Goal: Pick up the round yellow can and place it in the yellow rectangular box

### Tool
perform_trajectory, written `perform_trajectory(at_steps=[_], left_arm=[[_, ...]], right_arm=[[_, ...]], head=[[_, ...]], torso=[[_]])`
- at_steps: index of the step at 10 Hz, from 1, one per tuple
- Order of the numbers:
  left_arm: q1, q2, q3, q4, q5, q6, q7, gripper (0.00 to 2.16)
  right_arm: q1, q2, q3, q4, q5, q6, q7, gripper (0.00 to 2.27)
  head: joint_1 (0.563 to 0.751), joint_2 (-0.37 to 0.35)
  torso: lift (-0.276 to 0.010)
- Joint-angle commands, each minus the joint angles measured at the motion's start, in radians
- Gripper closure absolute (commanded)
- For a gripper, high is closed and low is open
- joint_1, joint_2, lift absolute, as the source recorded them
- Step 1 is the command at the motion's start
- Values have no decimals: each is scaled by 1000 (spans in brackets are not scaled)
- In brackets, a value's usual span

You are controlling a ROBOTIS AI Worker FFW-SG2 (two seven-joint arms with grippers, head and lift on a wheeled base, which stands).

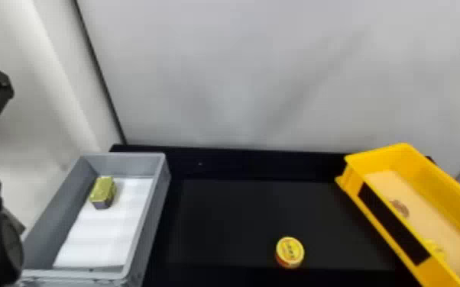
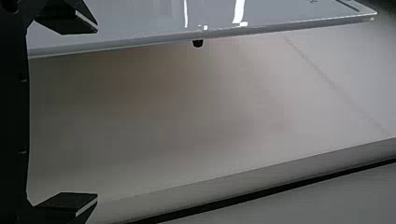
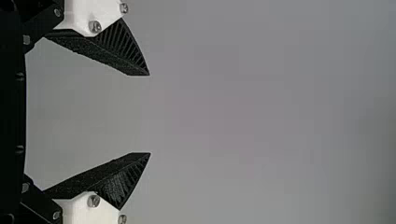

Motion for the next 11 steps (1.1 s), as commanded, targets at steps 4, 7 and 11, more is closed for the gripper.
perform_trajectory(at_steps=[4, 7, 11], left_arm=[[3, -3, 6, 0, 5, 1, 0, 22], [6, -3, 8, 0, 8, 0, 5, 22], [8, -3, 13, 3, 11, 1, 5, 22]], right_arm=[[8, 10, -10, 15, 22, -13, 11, 222], [54, 15, 12, 32, 16, -20, 18, 229], [105, 48, 133, 108, 29, -98, 20, 237]], head=[[694, 14], [694, 14], [694, 14]], torso=[[-61], [-61], [-61]])
